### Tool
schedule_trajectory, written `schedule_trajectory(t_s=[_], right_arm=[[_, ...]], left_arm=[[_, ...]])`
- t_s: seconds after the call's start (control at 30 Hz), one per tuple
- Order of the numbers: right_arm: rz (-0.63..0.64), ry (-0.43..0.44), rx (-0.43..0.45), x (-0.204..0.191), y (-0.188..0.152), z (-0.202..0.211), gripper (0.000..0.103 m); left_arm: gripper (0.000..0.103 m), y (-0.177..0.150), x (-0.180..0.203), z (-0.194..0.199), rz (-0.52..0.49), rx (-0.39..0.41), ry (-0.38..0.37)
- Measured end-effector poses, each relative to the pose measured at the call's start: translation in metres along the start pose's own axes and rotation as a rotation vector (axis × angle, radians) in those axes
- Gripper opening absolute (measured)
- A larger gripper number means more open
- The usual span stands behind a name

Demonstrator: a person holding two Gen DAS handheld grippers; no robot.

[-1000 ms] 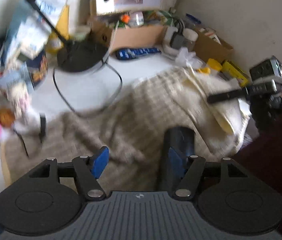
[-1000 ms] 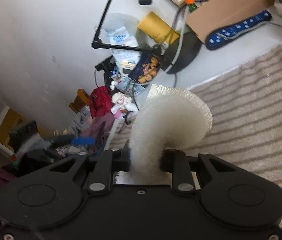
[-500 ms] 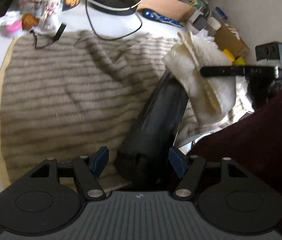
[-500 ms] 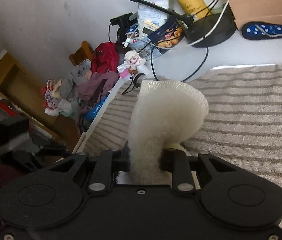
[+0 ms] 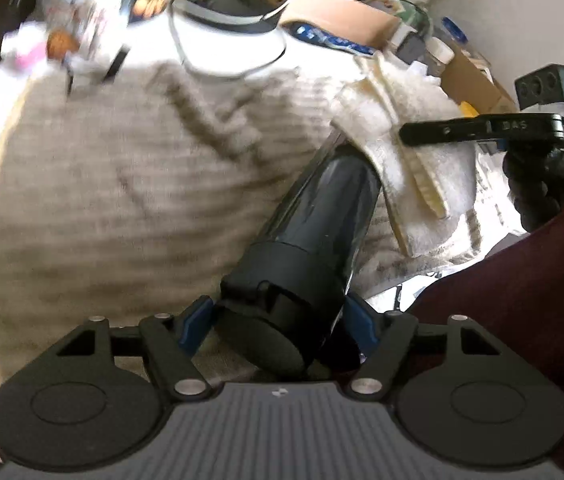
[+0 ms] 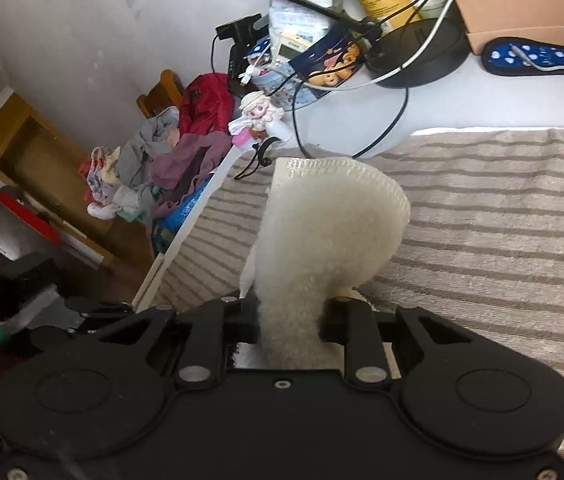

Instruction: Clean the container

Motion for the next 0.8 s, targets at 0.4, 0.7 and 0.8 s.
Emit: schedule_trajectory(t_s=[0.4, 0.7, 0.8], right_arm=[[-0.206, -0.042, 0.158, 0.043, 0.003, 0.039, 0.022], [-0.202, -0.075, 0.268, 0.051, 0.013, 0.075, 0.024], [-0.202, -0.067, 0.286, 0.053, 0.014, 0.082, 0.024]], left_arm=[[0.063, 0.150, 0.090, 0.023, -0.443, 0.158, -0.013], [0.063, 0.172, 0.142, -0.026, -0.544, 0.141, -0.030], [0.063, 0.169, 0.143, -0.032, -0.534, 0.136, -0.012]])
Point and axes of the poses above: each gripper's, at about its wrist camera, not at the fingertips, and z roughly against the way its jaws point, x to its right, y to its top, the point moved 6 cm from there along -z, roughly the way its jaws point, and after that the axes turned 5 degrees about -y, right-handed, at the moved point
